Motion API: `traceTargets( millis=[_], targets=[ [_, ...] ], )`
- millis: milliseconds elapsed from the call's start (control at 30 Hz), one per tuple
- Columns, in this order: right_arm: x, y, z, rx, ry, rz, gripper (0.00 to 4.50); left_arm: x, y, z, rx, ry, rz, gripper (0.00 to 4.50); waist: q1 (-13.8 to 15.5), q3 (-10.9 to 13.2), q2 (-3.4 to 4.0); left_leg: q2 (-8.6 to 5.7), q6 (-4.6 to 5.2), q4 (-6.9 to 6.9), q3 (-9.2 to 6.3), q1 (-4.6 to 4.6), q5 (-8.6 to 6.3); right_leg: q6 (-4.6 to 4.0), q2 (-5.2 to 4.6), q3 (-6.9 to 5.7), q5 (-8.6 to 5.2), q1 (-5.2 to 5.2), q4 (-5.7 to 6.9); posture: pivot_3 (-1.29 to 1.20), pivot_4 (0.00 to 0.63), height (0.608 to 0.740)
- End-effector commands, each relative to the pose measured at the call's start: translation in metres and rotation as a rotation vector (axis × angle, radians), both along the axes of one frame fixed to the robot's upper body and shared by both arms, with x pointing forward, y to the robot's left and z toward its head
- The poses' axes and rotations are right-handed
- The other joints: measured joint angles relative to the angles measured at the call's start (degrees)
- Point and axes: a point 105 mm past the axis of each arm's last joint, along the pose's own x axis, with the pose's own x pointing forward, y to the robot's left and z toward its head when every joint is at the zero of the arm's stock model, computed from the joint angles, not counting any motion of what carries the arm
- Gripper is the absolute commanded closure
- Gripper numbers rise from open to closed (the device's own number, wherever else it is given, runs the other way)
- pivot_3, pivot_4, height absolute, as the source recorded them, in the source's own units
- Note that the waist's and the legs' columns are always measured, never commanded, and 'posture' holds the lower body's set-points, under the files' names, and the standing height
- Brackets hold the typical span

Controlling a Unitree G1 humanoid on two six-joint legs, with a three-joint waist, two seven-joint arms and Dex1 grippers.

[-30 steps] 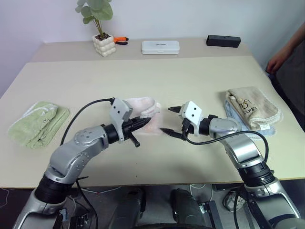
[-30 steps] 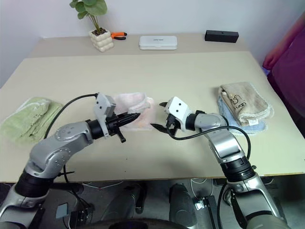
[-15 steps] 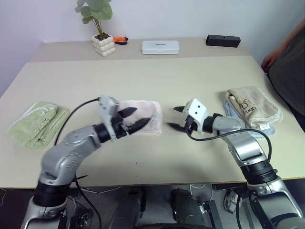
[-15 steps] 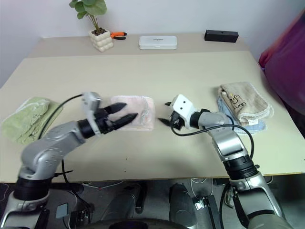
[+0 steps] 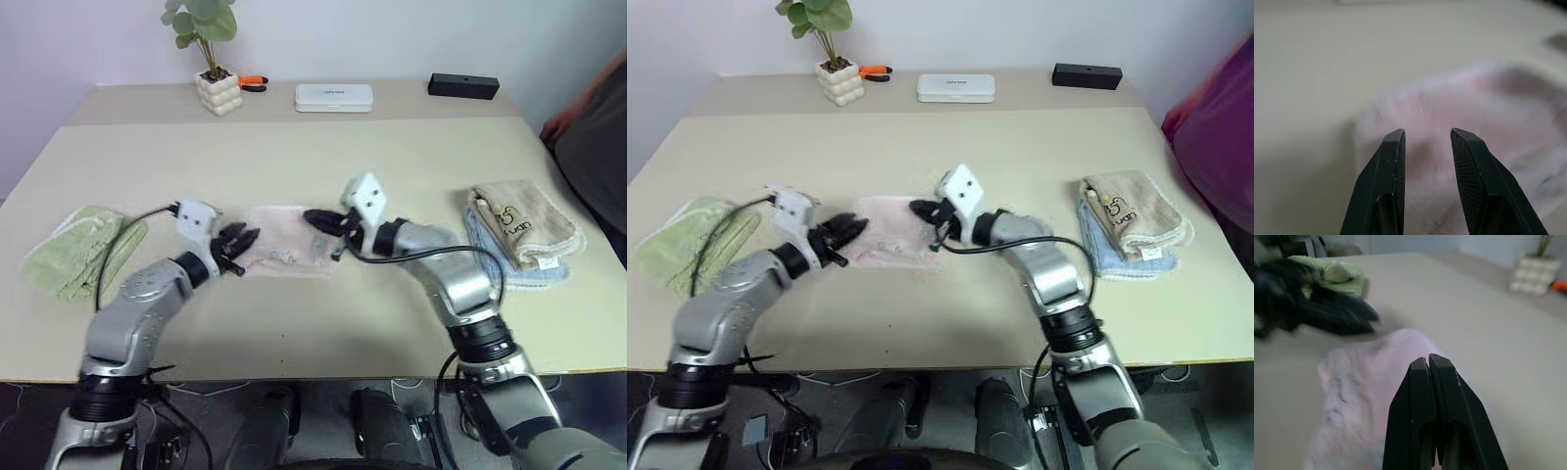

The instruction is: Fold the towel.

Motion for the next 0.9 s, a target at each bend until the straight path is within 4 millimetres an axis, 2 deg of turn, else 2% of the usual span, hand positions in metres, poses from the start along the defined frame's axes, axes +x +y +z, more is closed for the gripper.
traceTargets(
  millis=[33,100,167,200,233,300,367,433,467,500,600,767,900],
  targets=[
    [0.009,-0.010,-0.027,-0.114,0.032,-0.096,4.47,-0.005,-0.006,-0.013,0.076,-0.008,-0.027,3.03,-0.04,0.00,0.00,0.00,0.00,-0.01,0.00,0.00,0.00,0.00,0.00,0.00,0.00,-0.01,0.01,0.00,0.150,0.740],
    [0.010,-0.014,-0.028,-0.117,0.027,-0.115,4.47,-0.007,-0.005,-0.015,0.068,-0.014,-0.020,3.03,-0.03,0.00,0.00,0.00,0.00,-0.03,0.00,0.00,0.00,0.00,0.00,0.00,0.00,-0.04,0.02,0.00,0.150,0.740],
    [0.011,-0.019,-0.014,-0.076,-0.017,-0.118,4.47,-0.007,0.001,0.003,-0.047,-0.072,0.026,3.03,-0.11,-0.01,0.02,0.01,-0.01,-0.03,0.00,0.00,0.00,0.00,0.00,0.00,0.01,-0.05,0.06,0.00,0.150,0.740],
    [0.010,-0.022,-0.006,-0.050,-0.033,-0.109,4.24,-0.007,0.007,0.016,-0.132,-0.102,0.058,3.03,-0.17,0.00,0.01,0.01,-0.02,-0.02,0.00,0.00,0.00,0.00,0.00,0.01,0.01,-0.05,0.06,0.00,0.150,0.740],
    [0.010,-0.023,0.000,-0.035,-0.042,-0.102,3.92,-0.008,0.011,0.024,-0.187,-0.119,0.077,3.03,-0.11,0.00,0.00,0.02,-0.02,-0.02,0.00,0.00,0.00,0.00,0.00,0.00,0.01,-0.05,0.06,0.00,0.150,0.740],
    [0.002,-0.027,0.017,-0.018,-0.097,-0.041,3.11,-0.006,0.039,0.037,-0.271,-0.149,0.199,2.51,-0.07,0.00,0.00,0.03,-0.02,-0.01,-0.04,0.00,0.00,0.01,-0.01,-0.02,0.01,-0.05,0.06,0.00,0.150,0.740],
    [-0.005,-0.030,0.028,-0.009,-0.126,0.001,2.14,-0.006,0.059,0.041,-0.296,-0.151,0.281,1.71,-0.29,0.00,0.00,0.04,-0.02,-0.01,-0.06,-0.01,0.00,0.01,0.00,-0.04,0.01,-0.04,0.05,0.00,0.150,0.740],
    [-0.015,-0.032,0.036,-0.019,-0.143,0.062,1.12,-0.009,0.076,0.032,-0.349,-0.067,0.348,0.74,-0.28,0.00,0.00,0.05,-0.02,-0.02,-0.05,0.00,0.00,0.02,0.01,-0.04,0.01,-0.04,0.06,0.00,0.150,0.740],
    [-0.020,-0.031,0.038,-0.031,-0.153,0.094,0.66,-0.011,0.078,0.026,-0.397,-0.012,0.359,0.23,-0.22,0.00,0.00,0.05,-0.02,-0.01,-0.06,0.00,0.00,0.02,0.01,-0.04,0.01,-0.04,0.06,0.00,0.150,0.740],
    [-0.023,-0.031,0.039,-0.040,-0.159,0.114,0.11,-0.012,0.078,0.023,-0.430,0.025,0.360,0.00,-0.14,0.00,0.00,0.05,-0.02,0.00,-0.06,0.00,0.00,0.02,0.01,-0.05,0.01,-0.02,0.05,0.00,0.150,0.740],
    [-0.034,-0.025,0.038,-0.055,-0.167,0.178,0.05,-0.017,0.059,0.010,-0.587,0.174,0.269,0.00,0.03,-0.01,-0.01,0.04,-0.01,0.02,-0.06,0.00,0.00,0.04,0.00,-0.07,0.01,0.01,0.03,0.00,0.150,0.740],
    [-0.054,-0.014,0.030,-0.070,-0.142,0.282,0.05,-0.014,0.021,-0.005,-0.676,0.334,0.155,0.00,0.08,-0.01,-0.05,0.02,-0.01,0.06,-0.10,0.00,0.00,0.05,-0.01,-0.11,0.02,0.06,0.02,0.00,0.150,0.740],
    [-0.058,-0.011,0.024,-0.089,-0.141,0.288,0.05,-0.009,-0.005,-0.010,-0.687,0.396,0.082,0.00,0.08,-0.02,-0.06,0.02,-0.02,0.06,-0.09,0.00,0.00,0.04,-0.01,-0.11,0.02,0.07,0.01,0.00,0.150,0.740]
  ],
)
